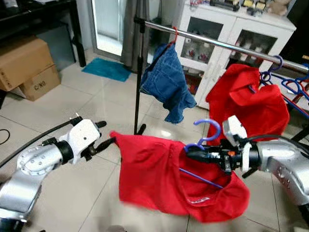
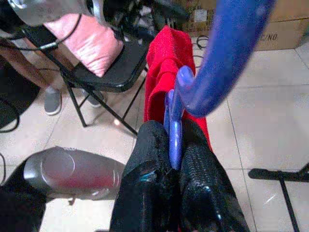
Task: Hang hanger
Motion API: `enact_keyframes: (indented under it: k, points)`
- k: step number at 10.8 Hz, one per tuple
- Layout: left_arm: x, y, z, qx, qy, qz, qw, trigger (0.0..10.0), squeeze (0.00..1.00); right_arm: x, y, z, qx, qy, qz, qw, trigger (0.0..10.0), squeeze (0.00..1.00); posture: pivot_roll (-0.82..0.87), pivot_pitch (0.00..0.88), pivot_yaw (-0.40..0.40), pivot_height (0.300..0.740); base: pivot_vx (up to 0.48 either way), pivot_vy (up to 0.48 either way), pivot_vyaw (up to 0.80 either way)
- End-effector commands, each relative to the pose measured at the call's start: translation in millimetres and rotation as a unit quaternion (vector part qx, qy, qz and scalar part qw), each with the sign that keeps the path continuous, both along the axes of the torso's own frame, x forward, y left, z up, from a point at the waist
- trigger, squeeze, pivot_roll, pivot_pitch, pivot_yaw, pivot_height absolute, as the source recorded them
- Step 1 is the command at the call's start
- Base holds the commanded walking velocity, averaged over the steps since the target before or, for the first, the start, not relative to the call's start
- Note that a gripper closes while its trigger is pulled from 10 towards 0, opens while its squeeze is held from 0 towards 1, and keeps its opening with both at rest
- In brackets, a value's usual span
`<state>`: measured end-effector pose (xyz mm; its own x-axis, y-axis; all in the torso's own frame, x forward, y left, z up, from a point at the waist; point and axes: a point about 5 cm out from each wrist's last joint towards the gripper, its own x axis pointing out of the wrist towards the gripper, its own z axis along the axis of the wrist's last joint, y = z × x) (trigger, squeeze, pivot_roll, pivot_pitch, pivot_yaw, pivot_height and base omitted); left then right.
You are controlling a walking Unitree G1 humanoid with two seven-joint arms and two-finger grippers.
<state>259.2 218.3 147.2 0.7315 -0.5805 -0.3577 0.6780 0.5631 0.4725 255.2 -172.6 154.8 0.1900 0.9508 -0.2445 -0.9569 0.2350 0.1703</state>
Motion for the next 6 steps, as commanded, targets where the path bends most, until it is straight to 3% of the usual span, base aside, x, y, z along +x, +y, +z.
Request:
enact_keyframes:
  k: [1, 2, 6]
  points:
    - [-0.9, -3.3, -1.2, -0.01, 0.011, -0.024, 1.0, 10.0, 0.0, 1.2, -2.8, 14.3, 0.009, -0.02, 0.006, 1.0, 10.0, 0.0, 0.19, 0.0, -0.094, 0.74, 0.0, 0.0, 0.0]
    - [-3.5, -6.4, -5.2, -0.023, 0.039, -0.058, 0.997, 0.0, 0.0, 0.3, -1.7, 16.9, 0.01, -0.02, 0.015, 1.0, 10.0, 0.0, 0.19, 0.0, -0.092, 0.74, 0.0, 0.0, 0.0]
    - [-0.9, -3.0, 2.0, -0.038, 0.038, -0.09, 0.994, 0.0, 0.0, 0.0, -2.6, 20.4, 0.015, -0.021, 0.017, 1.0, 10.0, 0.0, 0.18, 0.002, -0.083, 0.74, 0.0, 0.0, 0.0]
